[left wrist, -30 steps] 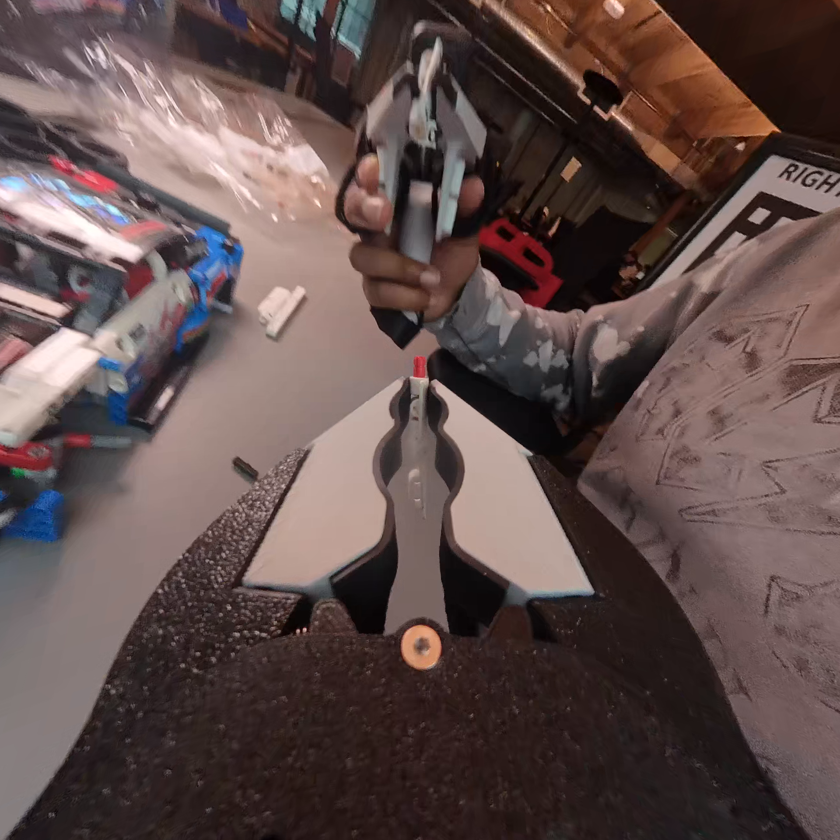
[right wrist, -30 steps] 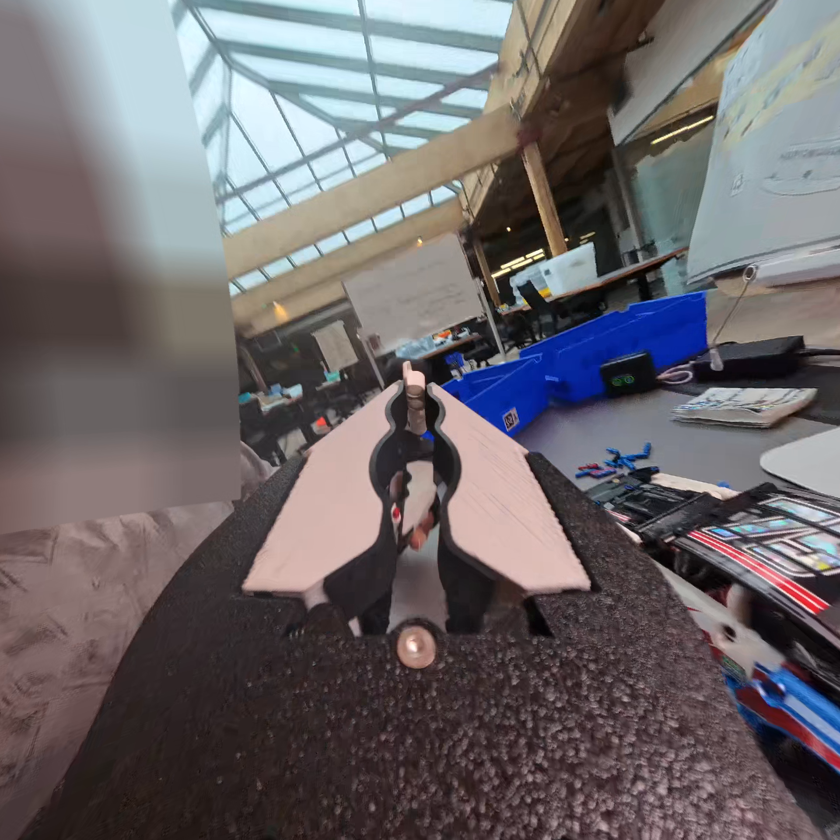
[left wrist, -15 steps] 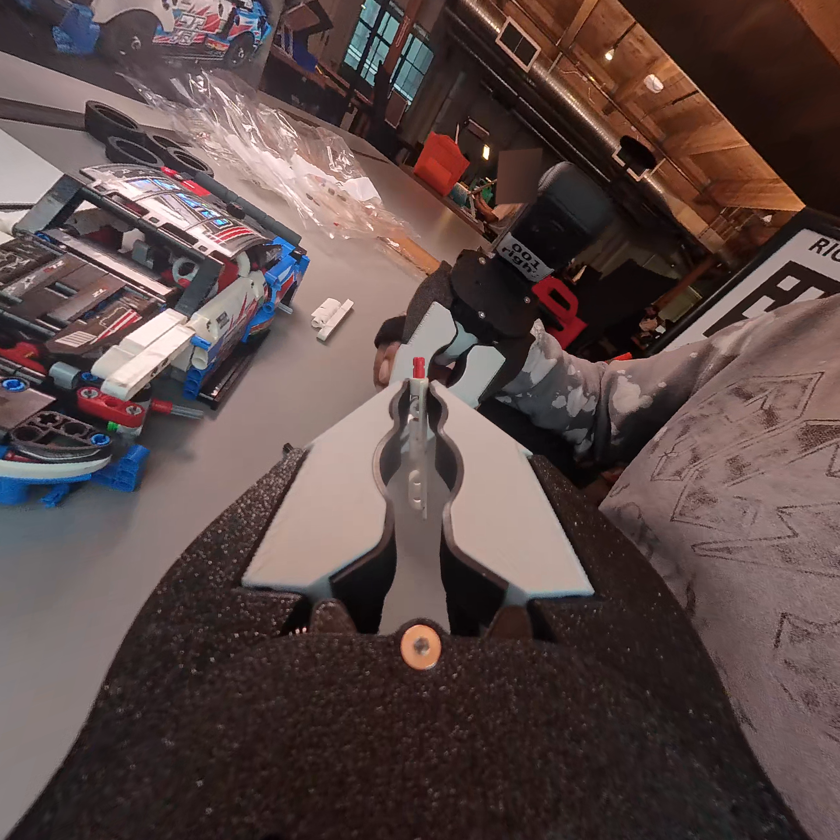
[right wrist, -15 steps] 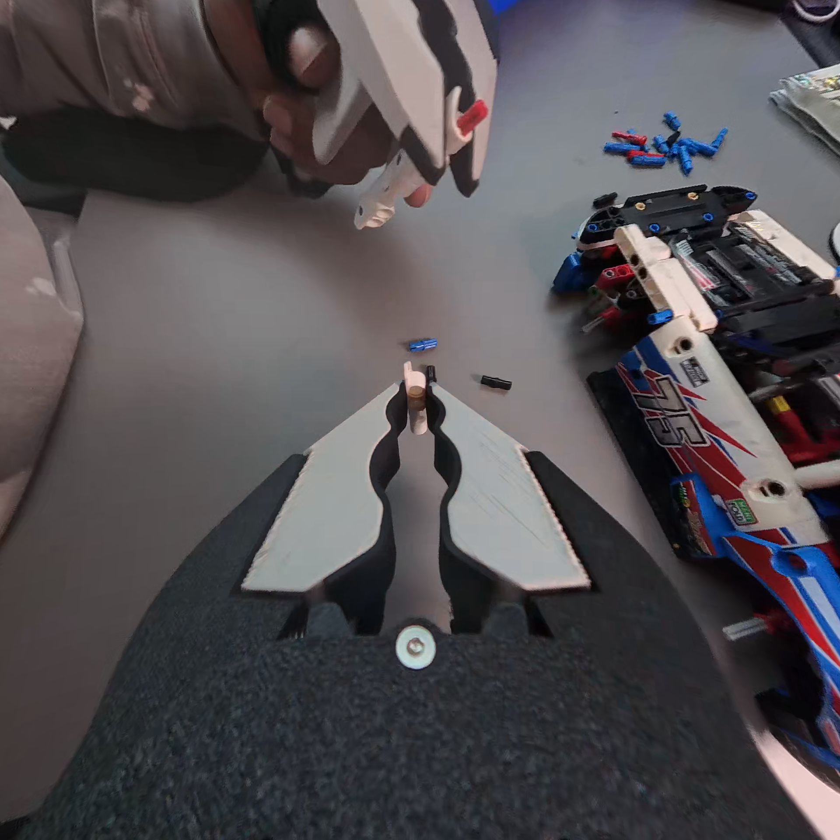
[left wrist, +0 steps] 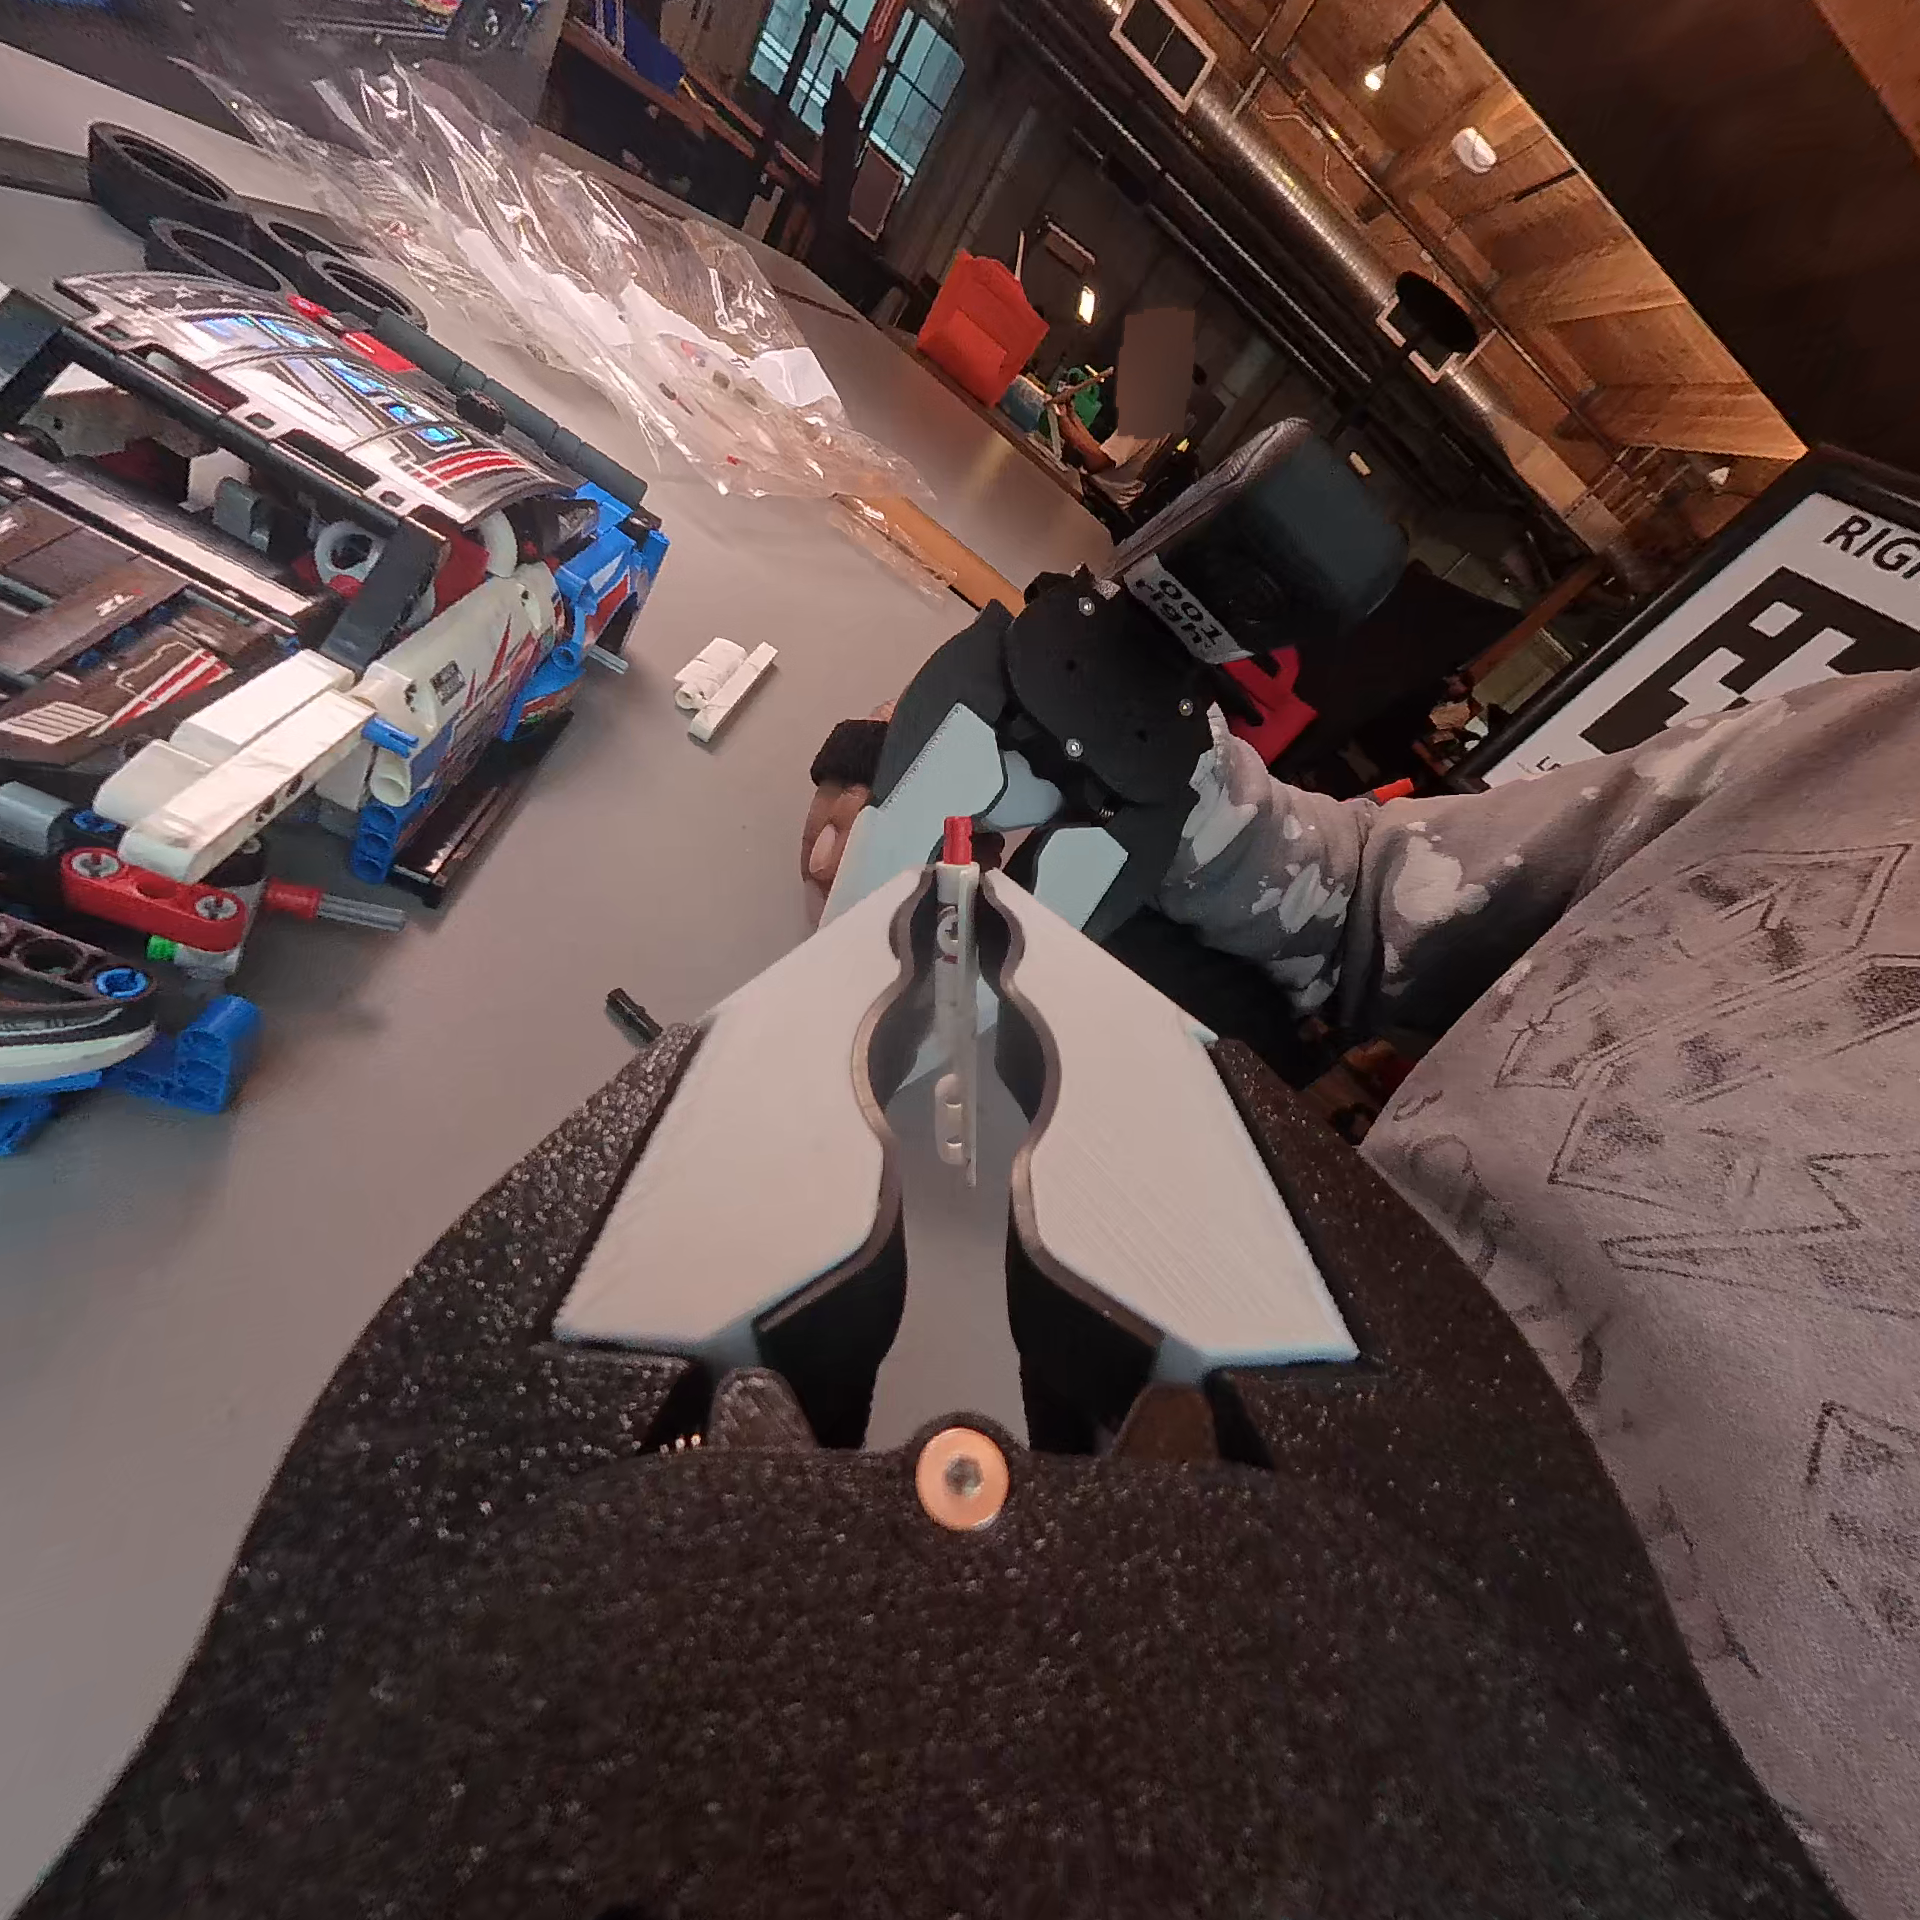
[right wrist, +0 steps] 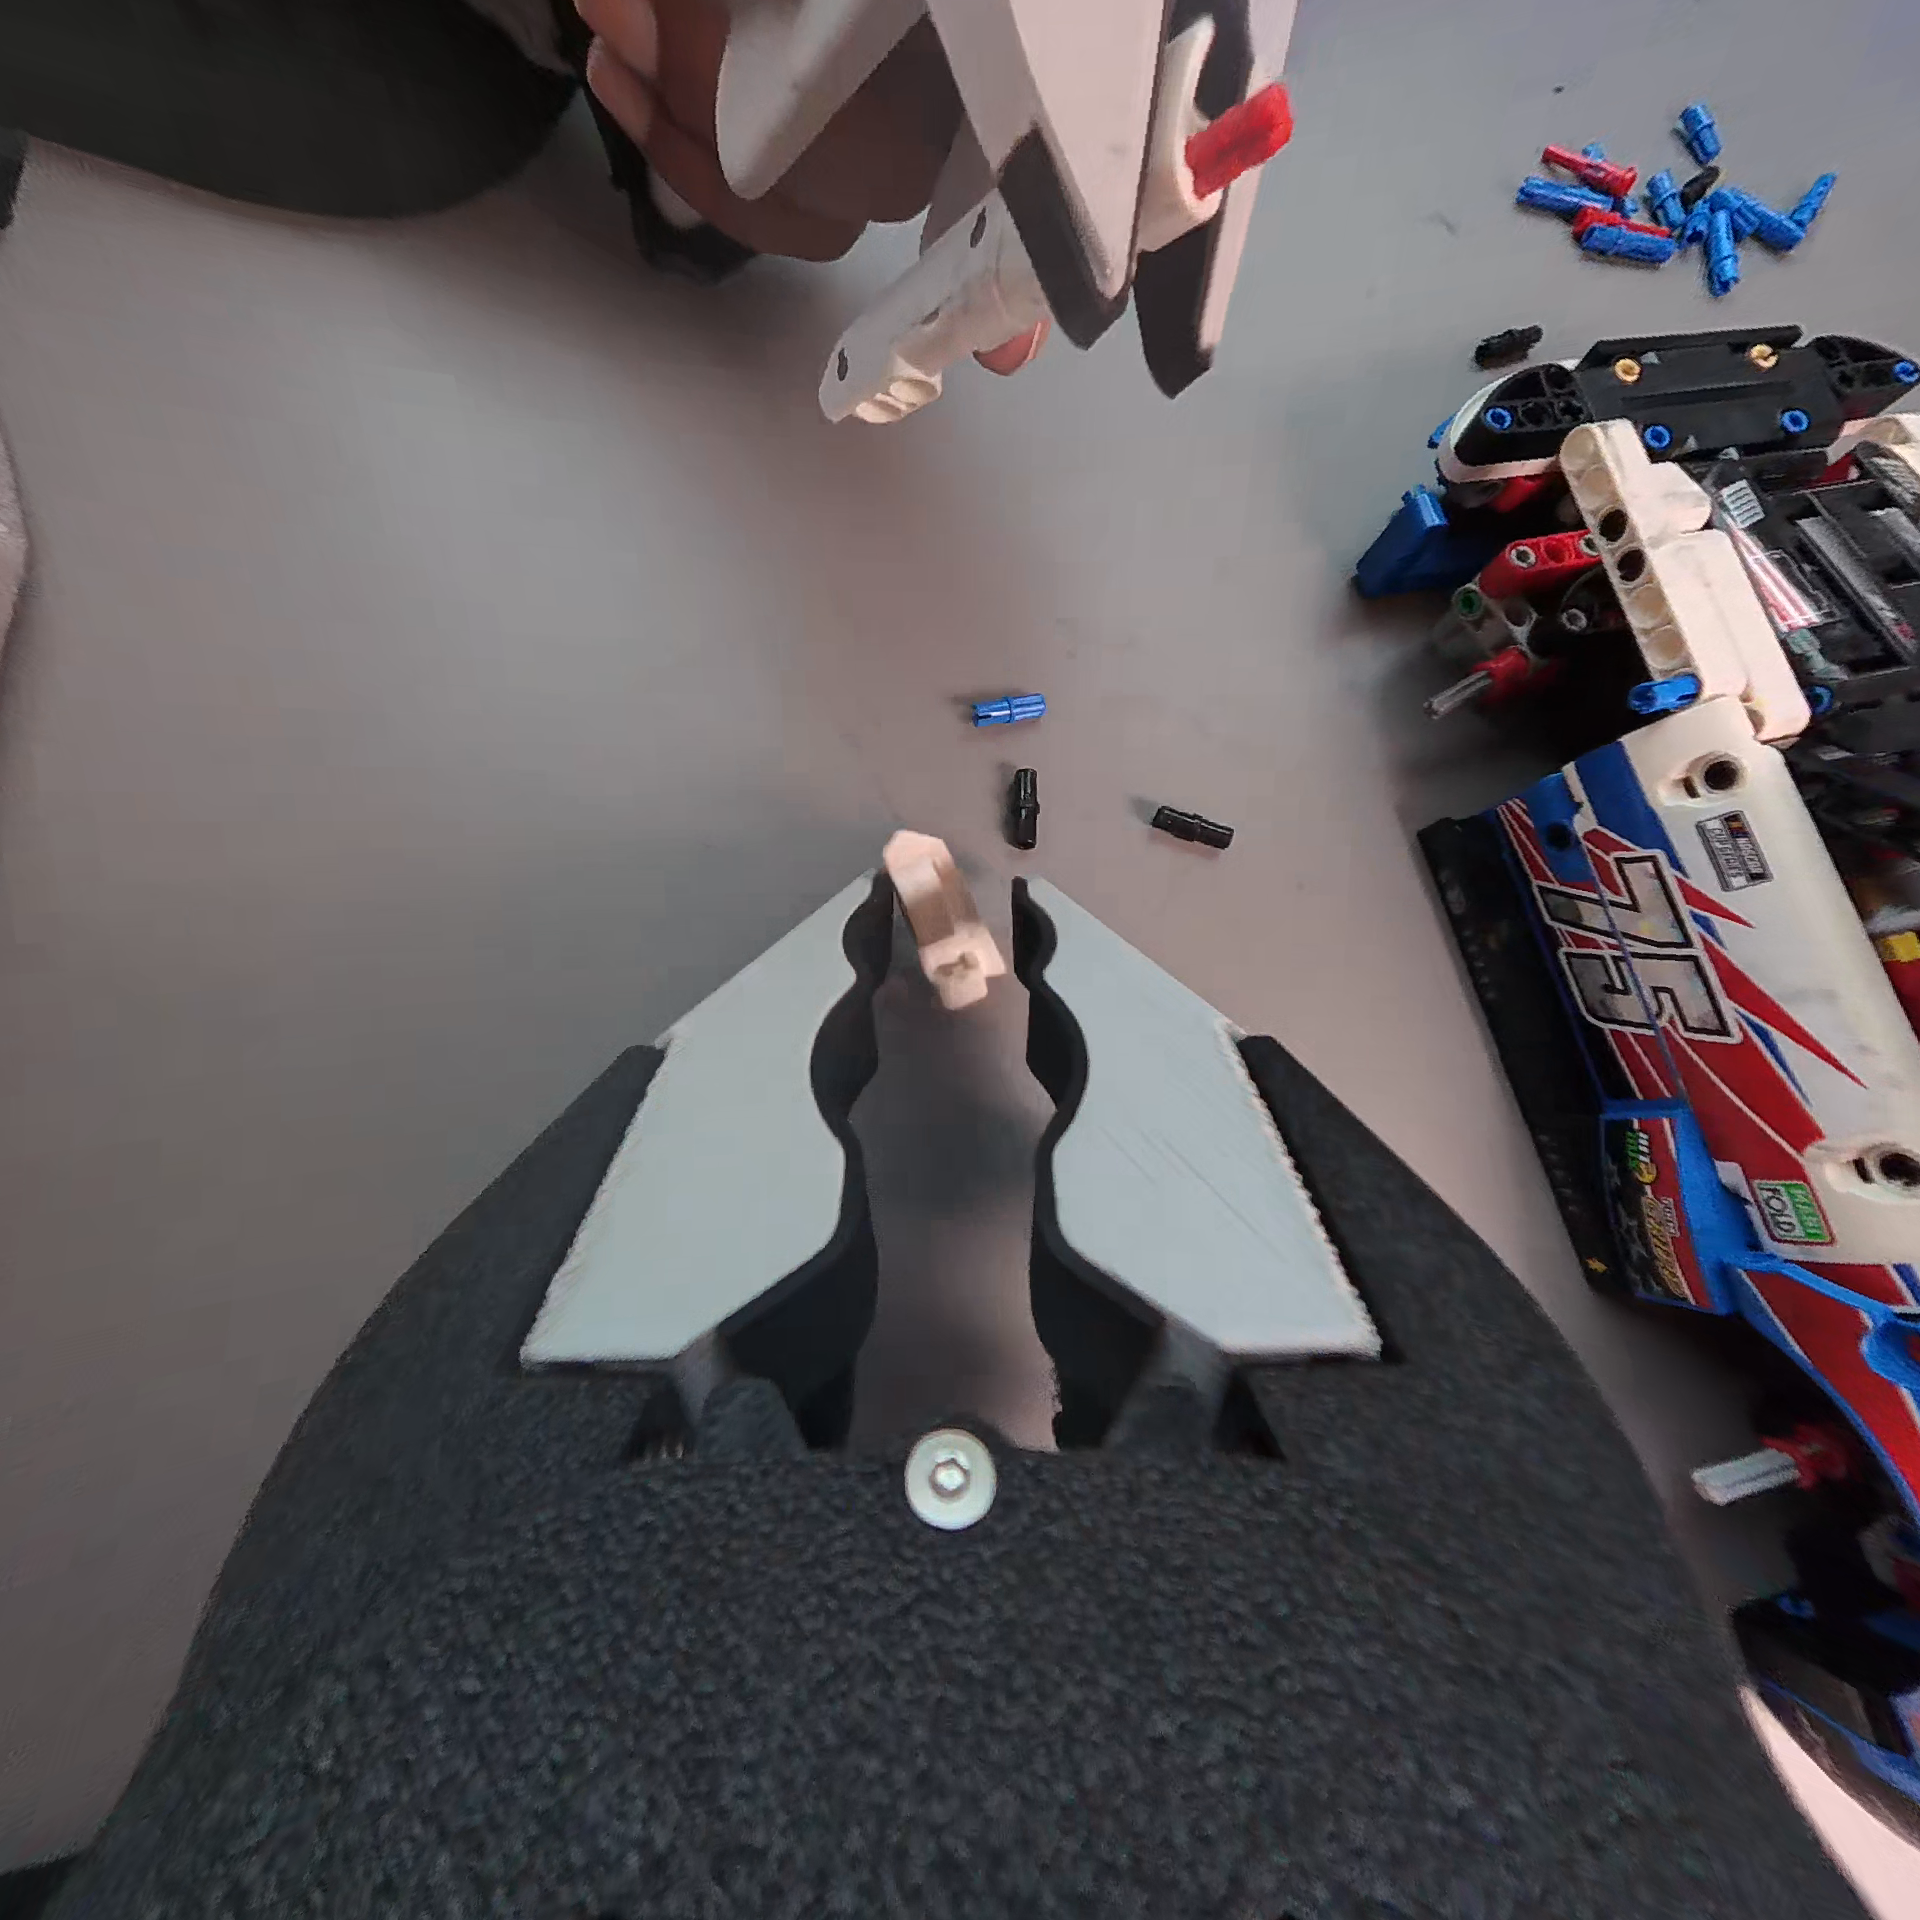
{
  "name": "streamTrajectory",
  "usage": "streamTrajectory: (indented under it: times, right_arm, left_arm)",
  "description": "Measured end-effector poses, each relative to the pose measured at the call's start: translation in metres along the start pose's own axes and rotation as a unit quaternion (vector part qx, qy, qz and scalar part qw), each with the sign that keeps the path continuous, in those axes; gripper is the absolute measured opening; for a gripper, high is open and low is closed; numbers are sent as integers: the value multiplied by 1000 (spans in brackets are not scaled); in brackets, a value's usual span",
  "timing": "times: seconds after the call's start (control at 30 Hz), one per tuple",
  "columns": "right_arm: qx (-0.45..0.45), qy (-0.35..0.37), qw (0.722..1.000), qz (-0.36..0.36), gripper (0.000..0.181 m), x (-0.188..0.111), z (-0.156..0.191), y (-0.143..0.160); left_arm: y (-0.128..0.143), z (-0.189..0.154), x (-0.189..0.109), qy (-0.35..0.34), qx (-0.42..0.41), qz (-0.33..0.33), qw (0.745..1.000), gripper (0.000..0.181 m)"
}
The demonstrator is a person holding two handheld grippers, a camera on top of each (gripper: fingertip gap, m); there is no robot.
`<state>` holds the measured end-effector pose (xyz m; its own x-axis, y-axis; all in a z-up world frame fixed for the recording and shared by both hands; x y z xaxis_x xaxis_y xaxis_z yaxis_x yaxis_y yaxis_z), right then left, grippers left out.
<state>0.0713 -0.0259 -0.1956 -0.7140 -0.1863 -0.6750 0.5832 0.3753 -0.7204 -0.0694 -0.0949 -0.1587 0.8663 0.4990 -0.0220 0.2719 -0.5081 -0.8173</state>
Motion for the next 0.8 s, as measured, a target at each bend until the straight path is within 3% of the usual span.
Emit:
streamTrajectory:
  times: [0.03, 0.2, 0.4, 0.53, 0.63, 0.8]
  right_arm:
    - [6, -5, 1000, -11, 24, -2, 0, -2]
    - [78, -51, 989, -119, 33, -23, -8, -16]
    - [185, -73, 949, -246, 23, -40, -25, -30]
    - [217, -125, 930, -269, 17, -38, -19, -37]
    - [196, -136, 939, -247, 8, -32, -12, -36]
    - [188, -141, 942, -242, 7, -31, -10, -35]
  left_arm:
    - [0, 0, 0, 1, -3, 0, 1000, 5]
    - [0, 0, 0, 2, -7, 0, 1000, 5]
    - [5, -7, 7, 13, 25, 33, 999, 5]
    - [11, -15, 14, 20, 61, 68, 996, 5]
    - [13, -18, 17, 23, 73, 75, 994, 5]
    - [15, -19, 18, 21, 81, 88, 993, 5]
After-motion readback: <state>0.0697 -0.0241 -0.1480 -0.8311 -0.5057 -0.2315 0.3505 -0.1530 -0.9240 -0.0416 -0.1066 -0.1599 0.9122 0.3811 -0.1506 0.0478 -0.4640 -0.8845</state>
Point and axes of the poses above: each gripper's, where its closed fingertips meet, x out along the fingers, y out of its underside, z = x × y across the jaws, the point moved 8 cm from there along -x, back along the fingers, and after that the axes turned 6 degrees about y, right-handed, at the moved point
